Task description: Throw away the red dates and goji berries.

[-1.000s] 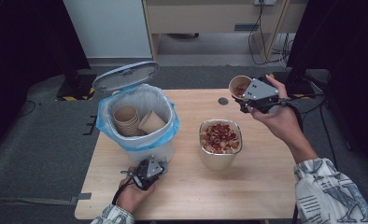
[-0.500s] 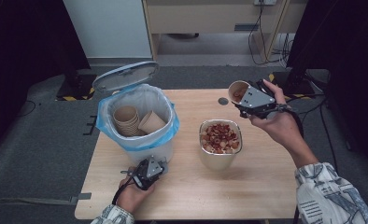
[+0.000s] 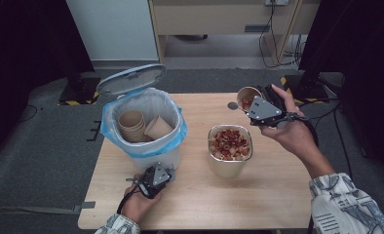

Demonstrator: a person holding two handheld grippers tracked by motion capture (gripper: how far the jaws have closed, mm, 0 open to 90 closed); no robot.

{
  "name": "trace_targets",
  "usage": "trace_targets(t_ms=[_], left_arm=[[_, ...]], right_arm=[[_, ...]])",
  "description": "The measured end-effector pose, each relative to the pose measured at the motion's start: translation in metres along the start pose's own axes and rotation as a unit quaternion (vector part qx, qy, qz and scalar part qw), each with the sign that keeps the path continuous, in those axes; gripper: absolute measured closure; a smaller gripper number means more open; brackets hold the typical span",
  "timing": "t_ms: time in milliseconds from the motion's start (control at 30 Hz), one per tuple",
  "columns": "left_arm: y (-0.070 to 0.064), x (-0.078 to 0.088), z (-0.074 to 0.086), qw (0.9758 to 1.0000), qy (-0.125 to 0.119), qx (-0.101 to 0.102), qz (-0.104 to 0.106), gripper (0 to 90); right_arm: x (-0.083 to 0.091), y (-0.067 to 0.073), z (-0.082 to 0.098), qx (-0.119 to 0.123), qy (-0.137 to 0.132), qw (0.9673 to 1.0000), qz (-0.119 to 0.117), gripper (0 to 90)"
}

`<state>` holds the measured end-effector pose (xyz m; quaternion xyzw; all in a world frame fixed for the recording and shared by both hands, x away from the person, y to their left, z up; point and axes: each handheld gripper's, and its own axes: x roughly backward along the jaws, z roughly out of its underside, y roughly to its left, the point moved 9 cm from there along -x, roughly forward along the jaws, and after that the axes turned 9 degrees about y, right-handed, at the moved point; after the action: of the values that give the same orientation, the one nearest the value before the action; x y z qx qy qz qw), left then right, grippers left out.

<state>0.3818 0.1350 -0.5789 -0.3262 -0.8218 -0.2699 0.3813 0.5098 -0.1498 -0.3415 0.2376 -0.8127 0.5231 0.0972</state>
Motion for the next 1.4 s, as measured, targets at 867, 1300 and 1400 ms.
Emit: trace_targets(t_ms=[867,1300,1400], left_arm=[[0.000,0.000,0.000,1.0000,0.000,0.001,0.000,89.8],[0.000,0.000,0.000,1.0000,0.000,0.002,0.001,89.8],[0.000,0.000,0.000,1.0000,0.000,0.001,0.000,89.8]], right_arm=[[0.006,-0.003,-0.002,0.047,0.009,0.9987,0.020,30.8],[0.010,-0.006,-0.008,0.105,0.023,0.9931,0.047,30.8],[0.010,-0.005,-0.008,0.112,0.027,0.9921,0.050,30.8]])
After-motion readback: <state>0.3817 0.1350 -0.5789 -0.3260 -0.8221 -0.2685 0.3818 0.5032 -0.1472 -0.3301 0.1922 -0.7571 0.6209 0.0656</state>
